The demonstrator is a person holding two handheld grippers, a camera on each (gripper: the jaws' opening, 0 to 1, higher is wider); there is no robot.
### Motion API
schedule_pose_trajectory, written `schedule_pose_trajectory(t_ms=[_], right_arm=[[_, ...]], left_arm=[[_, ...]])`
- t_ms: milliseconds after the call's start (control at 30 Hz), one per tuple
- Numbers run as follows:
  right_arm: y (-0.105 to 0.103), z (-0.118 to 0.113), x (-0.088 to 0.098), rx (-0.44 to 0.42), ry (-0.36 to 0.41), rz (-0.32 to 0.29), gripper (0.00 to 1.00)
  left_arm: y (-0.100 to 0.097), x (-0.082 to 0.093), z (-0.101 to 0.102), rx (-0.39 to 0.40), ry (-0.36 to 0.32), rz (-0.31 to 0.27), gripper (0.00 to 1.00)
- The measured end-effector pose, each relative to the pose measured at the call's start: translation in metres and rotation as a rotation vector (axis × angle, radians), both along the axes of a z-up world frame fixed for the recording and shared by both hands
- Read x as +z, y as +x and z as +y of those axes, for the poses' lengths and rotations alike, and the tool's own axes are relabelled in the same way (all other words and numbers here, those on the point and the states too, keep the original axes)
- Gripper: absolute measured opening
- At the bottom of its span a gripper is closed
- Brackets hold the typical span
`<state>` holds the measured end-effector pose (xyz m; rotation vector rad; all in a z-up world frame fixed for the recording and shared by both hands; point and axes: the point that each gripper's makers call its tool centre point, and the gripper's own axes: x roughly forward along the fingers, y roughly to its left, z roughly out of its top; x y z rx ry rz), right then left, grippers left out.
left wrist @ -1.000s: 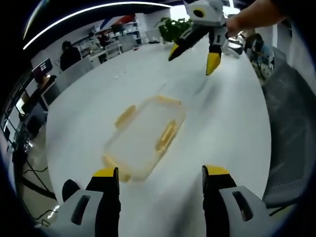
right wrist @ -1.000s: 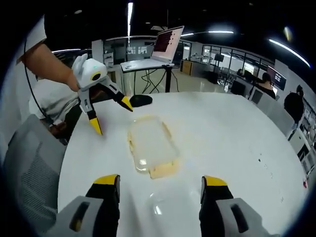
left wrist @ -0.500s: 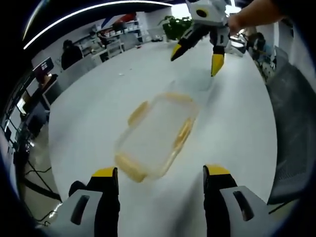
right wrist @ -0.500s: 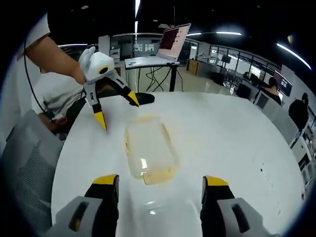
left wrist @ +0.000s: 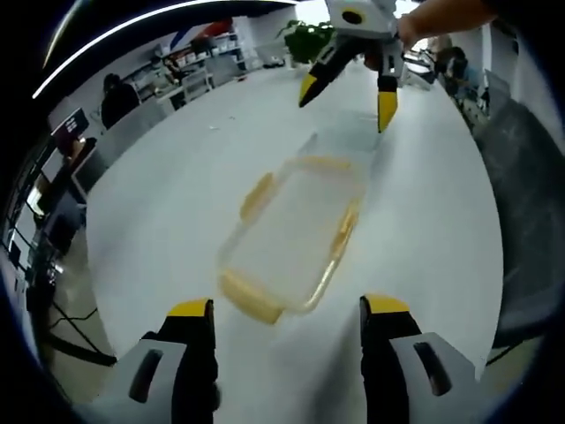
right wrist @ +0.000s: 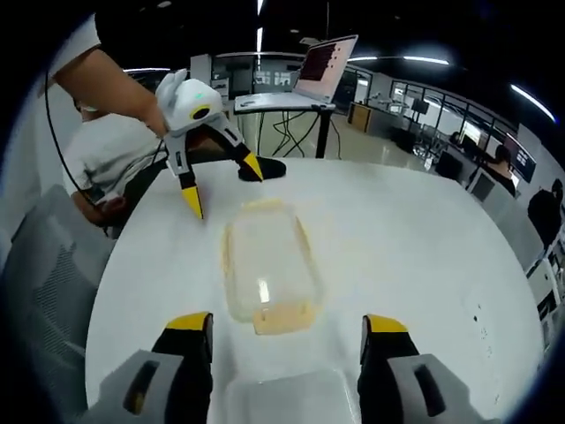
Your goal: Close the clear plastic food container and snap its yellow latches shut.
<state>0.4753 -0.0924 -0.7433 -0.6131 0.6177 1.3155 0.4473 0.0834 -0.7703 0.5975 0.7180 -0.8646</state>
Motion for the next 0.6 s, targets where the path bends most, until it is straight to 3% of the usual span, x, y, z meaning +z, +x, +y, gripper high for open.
schedule_pose_trajectory(t_ms=[367, 467, 600], right_arm=[[0.000, 0.007, -0.012, 0.042, -0.026, 0.002, 0.62], [-0.001, 0.008, -0.016, 0.043, -0.035, 0.013, 0.63], [-0.001, 0.009, -0.023, 0.059, -0.059, 0.022, 0.64]], left_arm=[[0.013, -0.008, 0.010, -0.064, 0.067, 0.013, 0.64], [0.013, -0.013, 0.015, -0.125, 0.140, 0.005, 0.64], [0.018, -0.013, 0.015, -0.124, 0.144, 0.003, 0.63]])
